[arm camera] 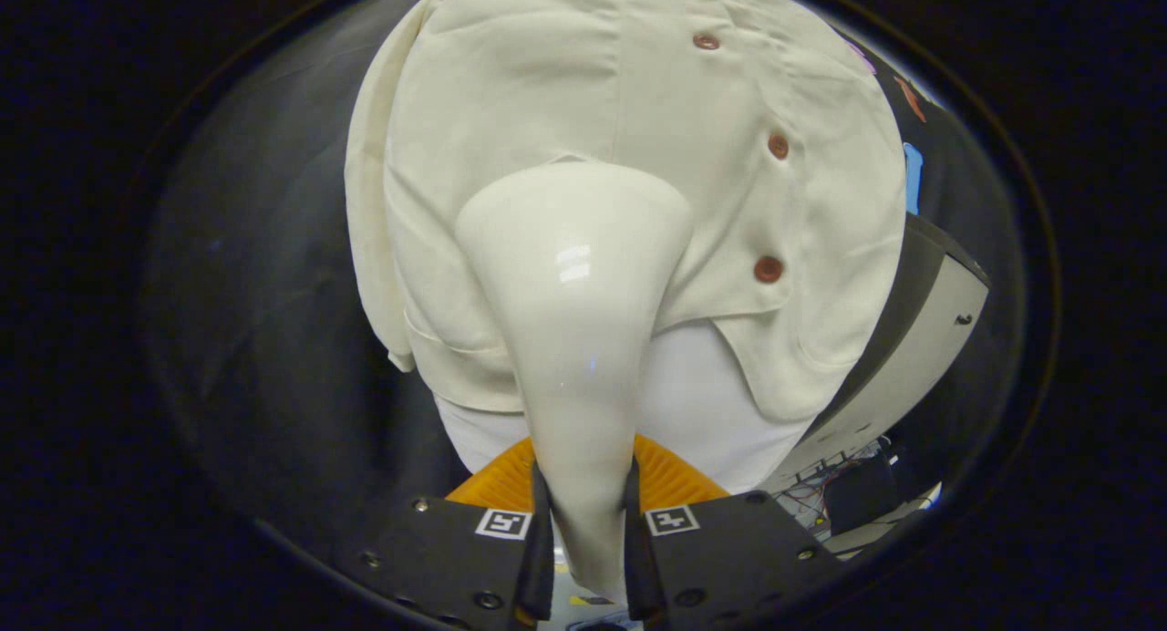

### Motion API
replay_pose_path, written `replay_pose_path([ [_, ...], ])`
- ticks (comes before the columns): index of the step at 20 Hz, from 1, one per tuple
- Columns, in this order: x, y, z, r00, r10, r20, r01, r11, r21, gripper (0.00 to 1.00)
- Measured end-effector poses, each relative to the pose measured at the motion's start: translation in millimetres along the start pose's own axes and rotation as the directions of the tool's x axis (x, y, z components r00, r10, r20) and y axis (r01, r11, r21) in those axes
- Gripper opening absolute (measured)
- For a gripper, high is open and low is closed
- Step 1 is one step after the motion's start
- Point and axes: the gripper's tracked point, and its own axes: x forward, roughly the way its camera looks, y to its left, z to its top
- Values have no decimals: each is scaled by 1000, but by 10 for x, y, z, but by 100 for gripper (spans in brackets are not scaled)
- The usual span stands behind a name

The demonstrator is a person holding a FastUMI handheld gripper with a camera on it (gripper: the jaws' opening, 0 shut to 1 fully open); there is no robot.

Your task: Iron the clothes twice with a garment steamer, once on the left side and once on the right side.

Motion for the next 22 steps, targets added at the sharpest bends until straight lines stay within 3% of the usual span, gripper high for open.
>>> replay_pose_path([
  [4,19,32,-297,998,14,-60,-14,1000,-1,32],
  [10,-211,-2,-402,996,34,-80,-35,999,-14,32],
  [22,-1408,-871,766,990,-36,138,34,999,23,31],
])
